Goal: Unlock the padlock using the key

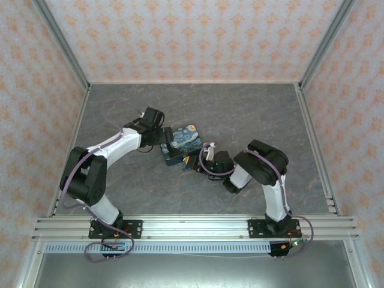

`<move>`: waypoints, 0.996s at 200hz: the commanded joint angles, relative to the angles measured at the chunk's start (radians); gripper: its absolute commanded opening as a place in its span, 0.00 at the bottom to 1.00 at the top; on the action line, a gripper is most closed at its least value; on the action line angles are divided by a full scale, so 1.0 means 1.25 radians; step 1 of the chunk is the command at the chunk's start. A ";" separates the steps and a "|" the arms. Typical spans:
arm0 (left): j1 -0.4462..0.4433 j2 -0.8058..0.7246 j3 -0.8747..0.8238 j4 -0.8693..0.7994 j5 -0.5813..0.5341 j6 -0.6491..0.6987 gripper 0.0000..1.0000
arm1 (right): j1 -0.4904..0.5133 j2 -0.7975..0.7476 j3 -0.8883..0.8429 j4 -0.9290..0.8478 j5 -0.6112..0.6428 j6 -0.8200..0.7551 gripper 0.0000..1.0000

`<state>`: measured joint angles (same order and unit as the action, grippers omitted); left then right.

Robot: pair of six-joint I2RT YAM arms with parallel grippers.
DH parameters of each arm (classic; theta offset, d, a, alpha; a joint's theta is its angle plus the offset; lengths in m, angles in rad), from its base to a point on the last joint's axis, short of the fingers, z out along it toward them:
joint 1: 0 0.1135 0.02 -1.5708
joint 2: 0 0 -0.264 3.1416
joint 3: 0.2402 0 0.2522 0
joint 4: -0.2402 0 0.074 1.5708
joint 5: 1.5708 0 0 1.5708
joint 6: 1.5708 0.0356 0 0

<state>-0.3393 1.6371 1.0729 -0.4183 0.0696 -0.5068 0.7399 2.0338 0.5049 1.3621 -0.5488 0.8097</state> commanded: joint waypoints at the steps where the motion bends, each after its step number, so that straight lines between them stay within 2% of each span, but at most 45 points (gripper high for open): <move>1: 0.001 0.031 -0.023 -0.048 -0.027 0.000 0.94 | 0.006 0.012 0.002 0.006 0.003 -0.001 0.23; 52: 0.001 0.024 -0.027 -0.052 -0.040 0.000 0.94 | 0.006 -0.001 -0.008 -0.007 0.023 0.001 0.04; 199: -0.008 -0.025 -0.109 -0.020 -0.031 -0.018 0.94 | -0.012 -0.096 -0.044 0.031 0.129 0.101 0.01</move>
<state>-0.3401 1.6016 0.9997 -0.3298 0.0654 -0.5343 0.7361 1.9701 0.4580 1.3479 -0.4561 0.8993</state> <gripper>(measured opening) 0.937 0.056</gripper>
